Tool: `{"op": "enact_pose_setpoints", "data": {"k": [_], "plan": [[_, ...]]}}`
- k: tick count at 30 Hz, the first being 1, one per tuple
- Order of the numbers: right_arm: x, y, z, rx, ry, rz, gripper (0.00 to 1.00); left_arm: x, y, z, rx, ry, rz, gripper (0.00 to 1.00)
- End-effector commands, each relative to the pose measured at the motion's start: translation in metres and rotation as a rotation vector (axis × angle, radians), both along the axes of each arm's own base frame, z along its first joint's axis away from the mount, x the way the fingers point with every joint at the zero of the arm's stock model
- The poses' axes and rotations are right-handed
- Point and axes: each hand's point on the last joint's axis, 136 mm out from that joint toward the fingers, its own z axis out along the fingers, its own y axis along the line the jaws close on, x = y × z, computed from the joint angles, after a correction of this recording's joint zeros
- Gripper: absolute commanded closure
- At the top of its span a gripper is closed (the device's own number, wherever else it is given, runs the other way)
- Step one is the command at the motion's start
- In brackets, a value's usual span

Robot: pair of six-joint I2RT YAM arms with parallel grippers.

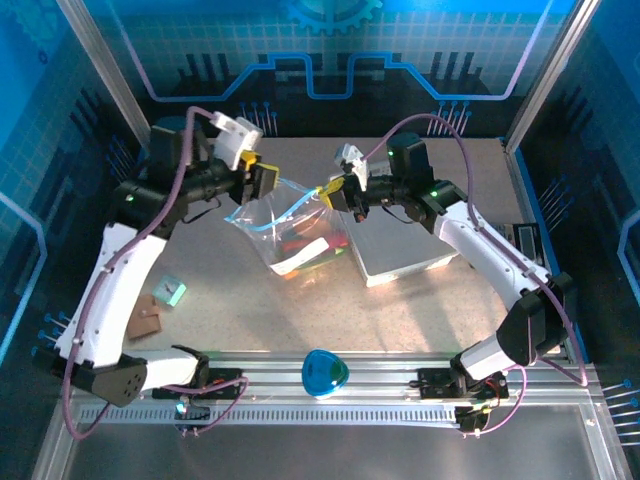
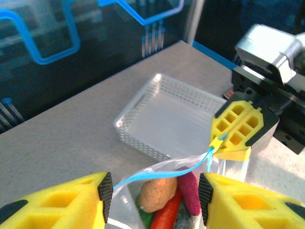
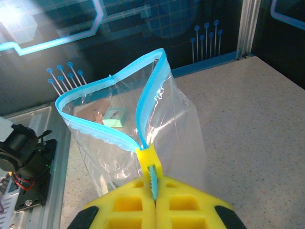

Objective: Place the food in the zip-top bag and seal the zipper

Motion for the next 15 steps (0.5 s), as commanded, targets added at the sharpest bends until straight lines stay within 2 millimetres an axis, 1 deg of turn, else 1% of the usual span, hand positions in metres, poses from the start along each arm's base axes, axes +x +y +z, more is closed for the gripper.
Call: {"op": "enact_pose_setpoints", "data": {"k": [1,4,8,15], "plan": [[-0.015,0.009,0.026,0.066,0.006,0.078,1.0,0.003,-0.026,-0.013,0.08,-0.012,-0.103,0.46],[-0.018,0.012,0.03,0.08,0.015,0.099,1.0,0.008,-0.038,-0.016,0.091,0.012,-0.146,0.46],[-0.02,0.017,0.031,0.076,0.019,0.116,1.0,0.007,-0.049,-0.02,0.091,0.054,-0.212,0.39],[-0.019,0.02,0.028,0.066,0.029,0.123,1.0,0.004,-0.054,-0.029,0.108,0.111,-0.261,0.38]]}}
